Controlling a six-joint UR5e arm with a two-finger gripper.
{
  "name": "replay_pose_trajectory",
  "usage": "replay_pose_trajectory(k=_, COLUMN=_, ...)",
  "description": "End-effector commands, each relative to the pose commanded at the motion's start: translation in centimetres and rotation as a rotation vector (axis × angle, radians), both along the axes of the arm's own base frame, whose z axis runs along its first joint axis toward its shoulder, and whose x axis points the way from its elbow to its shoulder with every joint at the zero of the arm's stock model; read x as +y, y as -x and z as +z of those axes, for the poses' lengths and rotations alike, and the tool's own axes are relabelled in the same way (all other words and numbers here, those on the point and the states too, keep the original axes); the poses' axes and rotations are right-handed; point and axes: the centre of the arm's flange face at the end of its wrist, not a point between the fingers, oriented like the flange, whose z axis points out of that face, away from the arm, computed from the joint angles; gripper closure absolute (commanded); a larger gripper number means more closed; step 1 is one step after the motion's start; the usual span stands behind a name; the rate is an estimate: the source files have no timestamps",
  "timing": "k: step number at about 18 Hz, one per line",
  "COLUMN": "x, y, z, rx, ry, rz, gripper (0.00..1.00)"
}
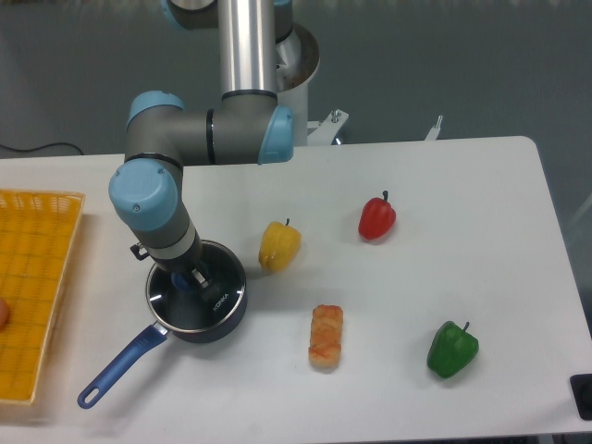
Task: Open the lid
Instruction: 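Lift the glass lid by its knob up off the saucepan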
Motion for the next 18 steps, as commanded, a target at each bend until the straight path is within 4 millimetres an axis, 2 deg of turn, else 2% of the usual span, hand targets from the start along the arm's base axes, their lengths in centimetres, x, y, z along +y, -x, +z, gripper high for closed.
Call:
replay_pose_trajectory(k=3, x=0.0, y=0.0, z=0.0, rx=0.0, ry=0.0, rz=0.0, gripper=0.38)
replay_pose_trajectory(k=7, x=0.01, y=-0.01, z=0.0, rx=0.0, ry=-0.001, rz=0.043, gripper=0.51)
replay_pose_trajectory(k=18, x=-0.25, y=0.55, z=0.66, rx=-0.001, ry=-0.01, rz=0.04, gripper=0.52)
